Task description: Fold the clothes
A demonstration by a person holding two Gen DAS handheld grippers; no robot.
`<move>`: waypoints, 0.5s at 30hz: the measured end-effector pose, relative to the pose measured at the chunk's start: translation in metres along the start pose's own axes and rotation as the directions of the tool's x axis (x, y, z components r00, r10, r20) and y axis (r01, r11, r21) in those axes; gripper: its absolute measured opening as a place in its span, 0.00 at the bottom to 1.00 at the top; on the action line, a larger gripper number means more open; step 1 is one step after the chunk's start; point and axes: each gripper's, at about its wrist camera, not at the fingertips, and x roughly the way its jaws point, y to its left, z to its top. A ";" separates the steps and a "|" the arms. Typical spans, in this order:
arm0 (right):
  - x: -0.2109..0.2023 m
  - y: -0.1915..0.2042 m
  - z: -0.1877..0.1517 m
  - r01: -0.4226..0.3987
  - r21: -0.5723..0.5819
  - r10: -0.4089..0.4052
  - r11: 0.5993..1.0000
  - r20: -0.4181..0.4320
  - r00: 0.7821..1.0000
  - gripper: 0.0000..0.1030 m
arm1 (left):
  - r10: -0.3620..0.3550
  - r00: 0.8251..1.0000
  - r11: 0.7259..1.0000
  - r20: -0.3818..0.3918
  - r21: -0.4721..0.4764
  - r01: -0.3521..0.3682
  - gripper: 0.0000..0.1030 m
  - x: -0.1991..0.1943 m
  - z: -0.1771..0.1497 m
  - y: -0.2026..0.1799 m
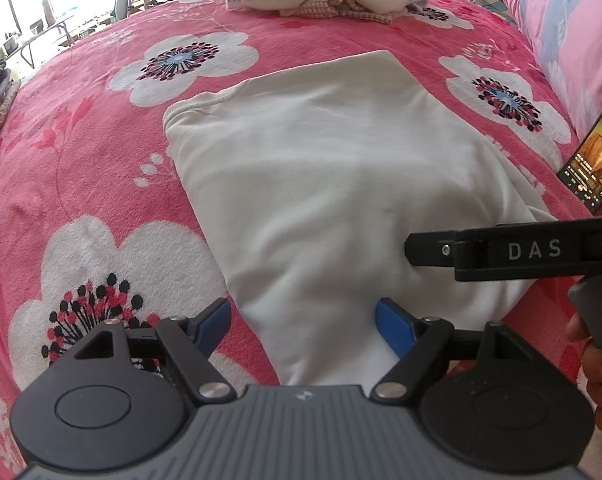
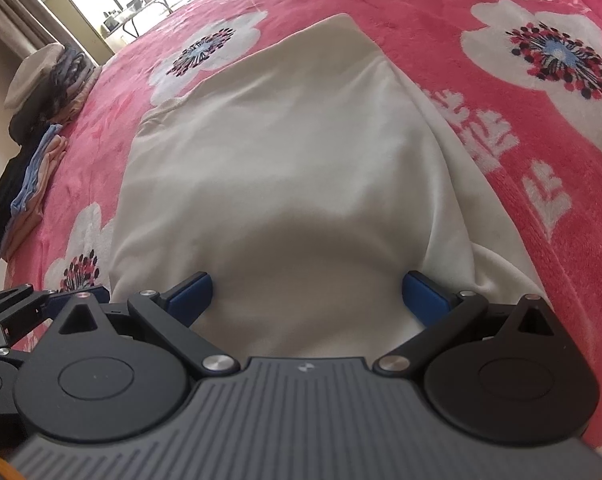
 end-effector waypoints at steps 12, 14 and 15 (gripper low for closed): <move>-0.001 0.001 -0.005 0.008 0.008 -0.008 1.000 0.040 0.999 0.99 | 0.001 1.000 1.000 0.000 -0.003 -0.001 0.79 0.000 -0.001 0.000; -0.001 0.001 -0.005 0.009 0.011 -0.009 1.000 0.043 0.999 0.99 | 0.001 1.000 1.000 0.001 -0.003 -0.001 0.79 0.000 -0.001 0.000; -0.001 0.001 -0.004 0.010 0.008 -0.010 1.000 0.041 0.999 0.99 | 0.001 1.000 1.000 0.001 -0.003 -0.001 0.79 0.000 -0.001 0.000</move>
